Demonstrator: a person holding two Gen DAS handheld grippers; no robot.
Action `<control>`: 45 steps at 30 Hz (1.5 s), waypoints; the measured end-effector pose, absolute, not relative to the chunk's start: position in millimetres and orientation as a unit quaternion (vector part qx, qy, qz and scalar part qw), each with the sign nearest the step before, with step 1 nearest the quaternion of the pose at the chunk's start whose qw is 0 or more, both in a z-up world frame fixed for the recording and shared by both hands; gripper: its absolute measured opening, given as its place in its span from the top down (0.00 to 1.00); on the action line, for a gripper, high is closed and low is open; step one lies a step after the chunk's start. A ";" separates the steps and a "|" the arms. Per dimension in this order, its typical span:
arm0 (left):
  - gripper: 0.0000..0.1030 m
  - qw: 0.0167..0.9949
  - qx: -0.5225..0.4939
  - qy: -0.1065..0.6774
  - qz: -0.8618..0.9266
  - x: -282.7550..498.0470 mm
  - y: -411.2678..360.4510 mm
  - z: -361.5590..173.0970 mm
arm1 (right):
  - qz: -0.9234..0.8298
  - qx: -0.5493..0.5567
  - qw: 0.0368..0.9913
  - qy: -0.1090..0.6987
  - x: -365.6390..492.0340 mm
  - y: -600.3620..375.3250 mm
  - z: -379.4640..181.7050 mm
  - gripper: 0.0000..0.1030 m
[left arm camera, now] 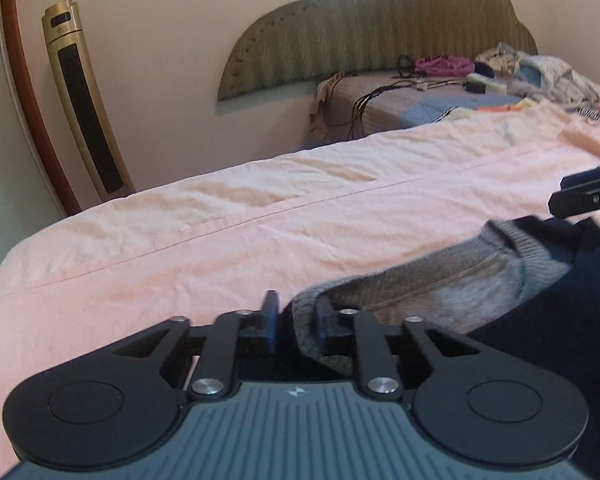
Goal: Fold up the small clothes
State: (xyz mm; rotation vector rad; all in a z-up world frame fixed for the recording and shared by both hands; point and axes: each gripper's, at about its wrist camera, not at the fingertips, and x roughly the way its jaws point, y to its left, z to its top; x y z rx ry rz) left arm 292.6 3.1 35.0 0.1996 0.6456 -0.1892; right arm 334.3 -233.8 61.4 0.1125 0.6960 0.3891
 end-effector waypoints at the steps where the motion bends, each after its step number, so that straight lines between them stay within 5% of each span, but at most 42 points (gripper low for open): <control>1: 0.29 0.939 0.081 0.317 -0.104 285.8 2.9 38.5 | 0.198 0.064 0.920 0.332 323.8 -236.6 69.0 0.24; 3: 0.10 0.942 0.074 0.300 -0.134 273.2 -3.2 38.2 | 0.222 0.069 0.915 0.330 302.6 -234.8 75.7 0.23; 7: 0.09 0.915 0.104 0.369 -0.124 289.2 -25.4 3.0 | 0.242 0.017 0.889 0.387 289.0 -213.0 46.8 0.23; 12: 0.09 0.933 0.061 0.354 -0.017 286.1 -7.1 11.5 | 0.211 0.003 0.904 0.372 290.6 -212.8 29.3 0.17; 19: 0.09 0.935 -0.053 0.338 -0.094 143.5 27.3 43.3 | 0.212 0.048 0.912 0.347 197.9 -230.2 67.8 0.14; 22: 0.10 0.913 -0.005 0.395 -0.100 108.7 22.1 9.8 | 0.200 0.051 0.897 0.391 159.5 -244.8 45.1 0.14; 25: 0.09 0.934 0.060 0.351 -0.036 74.0 20.3 8.3 | 0.165 0.023 0.915 0.367 127.3 -261.5 38.0 0.23; 32: 0.09 0.916 -0.121 0.381 -0.025 -4.7 72.4 15.3 | 0.116 0.053 0.928 0.349 40.4 -283.0 69.1 0.11; 36: 0.09 0.916 -0.141 0.373 -0.046 -18.1 72.0 13.0 | 0.115 0.061 0.908 0.397 20.2 -285.9 44.1 0.22; 38: 0.25 0.917 -0.138 0.372 -0.042 -15.0 69.4 14.1 | 0.112 0.043 0.913 0.389 13.4 -277.9 42.2 0.30; 39: 0.59 0.919 -0.122 0.374 -0.038 -14.9 64.7 14.8 | 0.117 0.052 0.912 0.391 12.7 -278.0 43.9 0.50; 40: 0.95 0.918 -0.104 0.382 -0.030 -12.9 62.8 13.8 | 0.122 0.068 0.907 0.397 14.1 -280.3 45.4 0.82; 45: 0.96 0.932 -0.032 0.361 -0.011 -21.0 58.8 25.9 | 0.118 0.093 0.908 0.392 11.3 -293.9 51.6 0.91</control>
